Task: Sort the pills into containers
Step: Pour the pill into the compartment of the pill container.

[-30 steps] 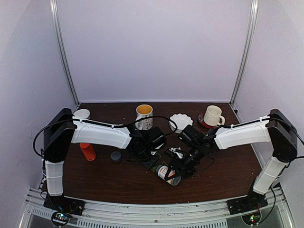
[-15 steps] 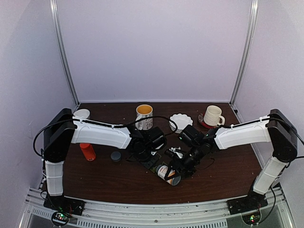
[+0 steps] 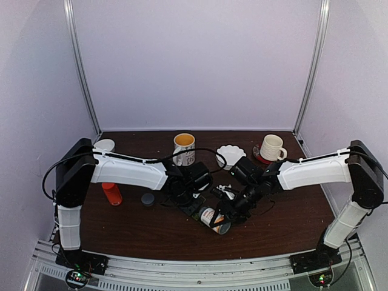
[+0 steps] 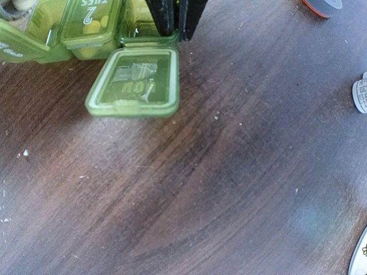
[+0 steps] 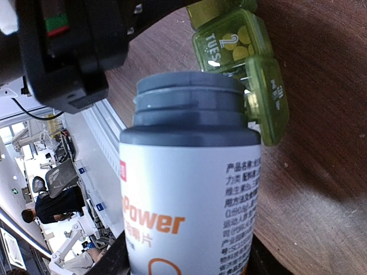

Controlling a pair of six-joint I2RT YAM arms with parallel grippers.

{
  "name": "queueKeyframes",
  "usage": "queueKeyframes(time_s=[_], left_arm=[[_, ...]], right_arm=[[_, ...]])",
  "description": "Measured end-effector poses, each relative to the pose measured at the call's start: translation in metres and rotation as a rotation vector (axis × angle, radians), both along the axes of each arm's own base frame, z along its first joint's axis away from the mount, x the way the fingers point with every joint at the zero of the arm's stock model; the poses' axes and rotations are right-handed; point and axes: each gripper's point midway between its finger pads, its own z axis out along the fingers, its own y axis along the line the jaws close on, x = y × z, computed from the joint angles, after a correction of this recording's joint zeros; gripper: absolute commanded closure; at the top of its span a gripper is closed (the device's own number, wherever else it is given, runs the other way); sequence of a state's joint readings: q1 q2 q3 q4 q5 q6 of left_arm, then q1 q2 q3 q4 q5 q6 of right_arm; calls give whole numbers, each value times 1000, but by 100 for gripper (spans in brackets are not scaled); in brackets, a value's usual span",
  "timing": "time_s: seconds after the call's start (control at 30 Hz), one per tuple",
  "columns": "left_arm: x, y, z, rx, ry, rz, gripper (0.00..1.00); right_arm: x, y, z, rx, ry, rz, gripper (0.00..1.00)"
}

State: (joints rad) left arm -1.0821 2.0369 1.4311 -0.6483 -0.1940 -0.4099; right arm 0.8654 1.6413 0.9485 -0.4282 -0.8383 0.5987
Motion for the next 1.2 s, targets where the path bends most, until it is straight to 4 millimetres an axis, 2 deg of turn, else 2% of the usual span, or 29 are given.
queueKeyframes(time_s=[0.2, 0.33, 0.53, 0.6, 0.67, 0.8, 1.2], left_arm=[[-1, 0, 0, 0, -1, -2, 100], [-1, 0, 0, 3, -1, -2, 100], [-1, 0, 1, 4, -1, -3, 100], [-1, 0, 1, 4, -1, -3, 100], [-1, 0, 0, 6, 0, -4, 100], [-2, -1, -1, 8, 1, -4, 100], [-1, -1, 0, 10, -3, -4, 100]], right_arm=[[-5, -2, -20, -14, 34, 5, 100], [-4, -2, -16, -25, 35, 6, 100], [3, 3, 10, 0, -7, 4, 100], [3, 2, 11, -2, -11, 2, 100], [2, 1, 6, -3, -9, 1, 100], [-5, -6, -20, -39, 31, 8, 100], [-5, -3, -20, -18, 26, 23, 100]])
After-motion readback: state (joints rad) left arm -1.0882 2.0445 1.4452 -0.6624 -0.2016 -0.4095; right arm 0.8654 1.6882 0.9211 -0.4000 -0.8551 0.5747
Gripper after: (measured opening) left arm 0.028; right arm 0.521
